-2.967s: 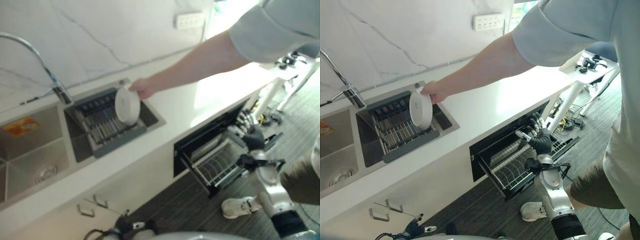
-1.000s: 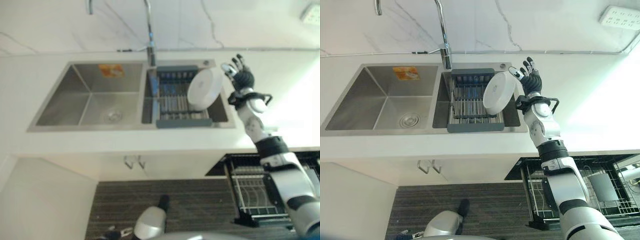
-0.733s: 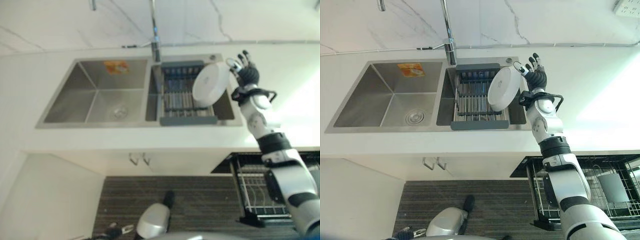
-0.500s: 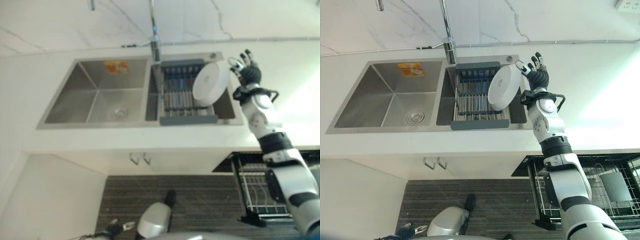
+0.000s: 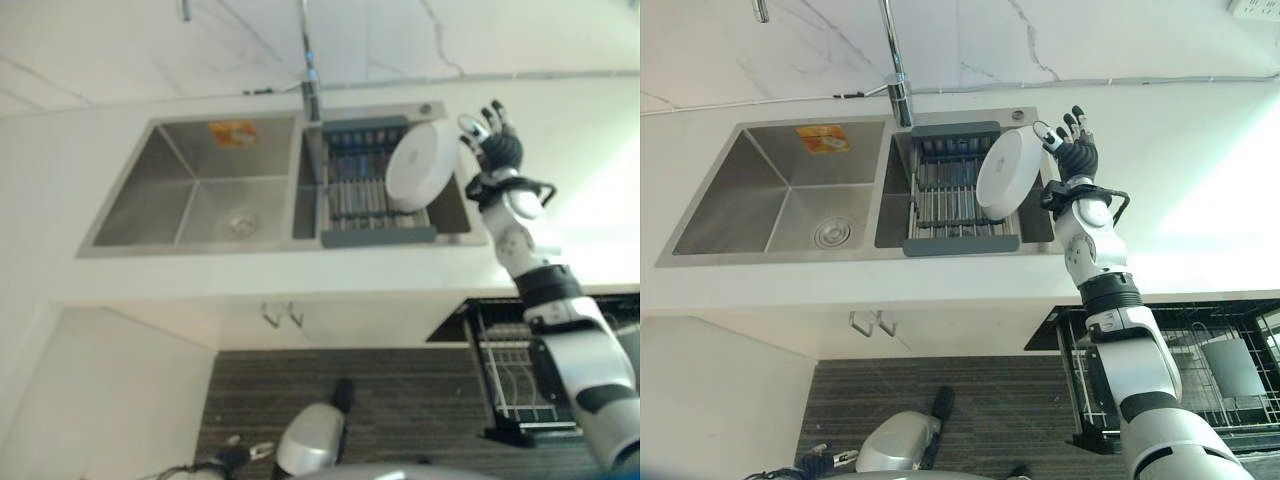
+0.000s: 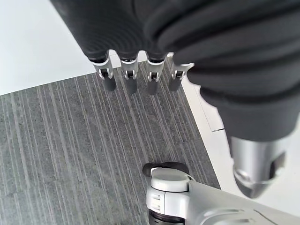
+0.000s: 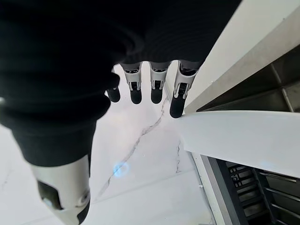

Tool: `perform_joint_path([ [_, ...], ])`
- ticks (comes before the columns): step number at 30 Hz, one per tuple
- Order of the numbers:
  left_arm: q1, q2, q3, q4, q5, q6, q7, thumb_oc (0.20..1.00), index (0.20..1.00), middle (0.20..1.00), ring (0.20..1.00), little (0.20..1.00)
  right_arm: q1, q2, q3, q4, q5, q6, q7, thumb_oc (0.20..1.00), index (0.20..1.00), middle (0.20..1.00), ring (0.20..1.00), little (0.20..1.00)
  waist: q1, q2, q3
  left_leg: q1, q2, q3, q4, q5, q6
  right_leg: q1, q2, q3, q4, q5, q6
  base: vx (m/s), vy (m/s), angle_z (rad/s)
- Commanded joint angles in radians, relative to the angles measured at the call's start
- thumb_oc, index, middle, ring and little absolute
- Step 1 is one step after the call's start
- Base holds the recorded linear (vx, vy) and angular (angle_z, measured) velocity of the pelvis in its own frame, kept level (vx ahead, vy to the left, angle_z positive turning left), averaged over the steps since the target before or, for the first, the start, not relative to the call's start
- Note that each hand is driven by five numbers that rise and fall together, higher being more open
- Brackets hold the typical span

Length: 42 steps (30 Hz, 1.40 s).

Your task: Place the dishes in the dishwasher.

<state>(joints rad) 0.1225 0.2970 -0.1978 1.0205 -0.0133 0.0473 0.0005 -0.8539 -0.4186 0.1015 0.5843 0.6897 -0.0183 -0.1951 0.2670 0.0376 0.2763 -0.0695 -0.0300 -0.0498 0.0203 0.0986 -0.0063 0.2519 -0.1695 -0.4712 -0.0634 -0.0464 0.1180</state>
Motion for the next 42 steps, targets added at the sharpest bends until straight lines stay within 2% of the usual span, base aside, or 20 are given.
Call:
perform_joint_path([
  [1,0.024,0.026,-0.08,-0.006,0.032,0.036,0.027,1.0,1.0,1.0,1.0,1.0,-0.002,-0.003,0.033,0.023,0.02,-0.024,0.008,1.0,1.0,1.0,1.0,1.0,0.029,0.057,-0.052,0.055,0.058,-0.005,-0.024,-0.063,-0.049,-0.092,-0.03,0.058,0.169,-0.065,-0.011,0.1,0.016,-0.02],
  [5,-0.009,0.011,-0.073,-0.002,0.037,0.094,0.027,1.0,1.0,1.0,1.0,1.0,-0.017,0.041,0.056,0.046,0.021,-0.014,-0.021,1.0,1.0,1.0,1.0,1.0,0.025,0.057,-0.061,0.07,0.059,-0.003,-0.024,-0.069,-0.05,-0.084,-0.03,0.064,0.173,-0.07,-0.013,0.1,0.008,-0.03],
  [8,-0.075,0.018,-0.071,-0.003,0.006,0.18,-0.004,1.0,1.0,1.0,1.0,1.0,-0.003,0.059,0.084,0.029,0.031,-0.026,-0.025,1.0,1.0,1.0,1.0,1.0,0.002,0.066,-0.074,0.077,0.066,0.007,-0.027,-0.071,-0.055,-0.09,-0.035,0.076,0.179,-0.073,-0.009,0.06,0.047,-0.12],
  [11,-0.114,0.025,-0.067,0.011,-0.008,0.212,-0.022,1.0,1.0,1.0,1.0,1.0,0.001,0.063,0.094,0.008,0.037,-0.04,-0.024,1.0,1.0,1.0,1.0,1.0,-0.014,0.068,-0.073,0.082,0.066,0.012,-0.03,-0.07,-0.056,-0.094,-0.038,0.083,0.181,-0.07,-0.005,0.0,0.019,-0.09],
  [15,-0.143,0.025,-0.062,0.044,-0.025,0.228,-0.022,1.0,1.0,1.0,1.0,1.0,0.014,0.081,0.102,-0.004,0.064,-0.059,-0.015,1.0,1.0,1.0,1.0,1.0,-0.032,0.063,-0.076,0.094,0.072,0.03,-0.031,-0.072,-0.057,-0.088,-0.033,0.095,0.177,-0.068,-0.003,0.04,-0.021,-0.1],
  [25,-0.183,0.001,-0.071,0.083,-0.06,0.272,0.006,1.0,1.0,1.0,1.0,1.0,0.06,0.138,0.139,-0.011,0.041,-0.059,-0.042,1.0,1.0,1.0,1.0,1.0,-0.061,0.061,-0.085,0.12,0.08,0.051,-0.038,-0.078,-0.054,-0.076,-0.026,0.114,0.177,-0.072,-0.007,0.04,-0.012,-0.06],
  [36,-0.194,-0.008,-0.079,0.094,-0.064,0.28,0.026,1.0,1.0,1.0,1.0,1.0,0.064,0.144,0.136,0.017,0.05,-0.041,-0.056,1.0,1.0,1.0,1.0,1.0,-0.064,0.061,-0.08,0.118,0.078,0.058,-0.033,-0.079,-0.051,-0.079,-0.034,0.112,0.187,-0.071,-0.005,0.01,0.011,-0.03],
  [42,-0.206,-0.02,-0.092,0.095,-0.068,0.292,0.031,1.0,1.0,1.0,1.0,1.0,0.04,0.127,0.119,0.057,0.057,-0.032,-0.057,1.0,1.0,1.0,1.0,1.0,-0.062,0.076,-0.06,0.099,0.068,0.046,-0.015,-0.074,-0.049,-0.101,-0.053,0.112,0.218,-0.071,-0.001,0.02,0.052,0.06],
])
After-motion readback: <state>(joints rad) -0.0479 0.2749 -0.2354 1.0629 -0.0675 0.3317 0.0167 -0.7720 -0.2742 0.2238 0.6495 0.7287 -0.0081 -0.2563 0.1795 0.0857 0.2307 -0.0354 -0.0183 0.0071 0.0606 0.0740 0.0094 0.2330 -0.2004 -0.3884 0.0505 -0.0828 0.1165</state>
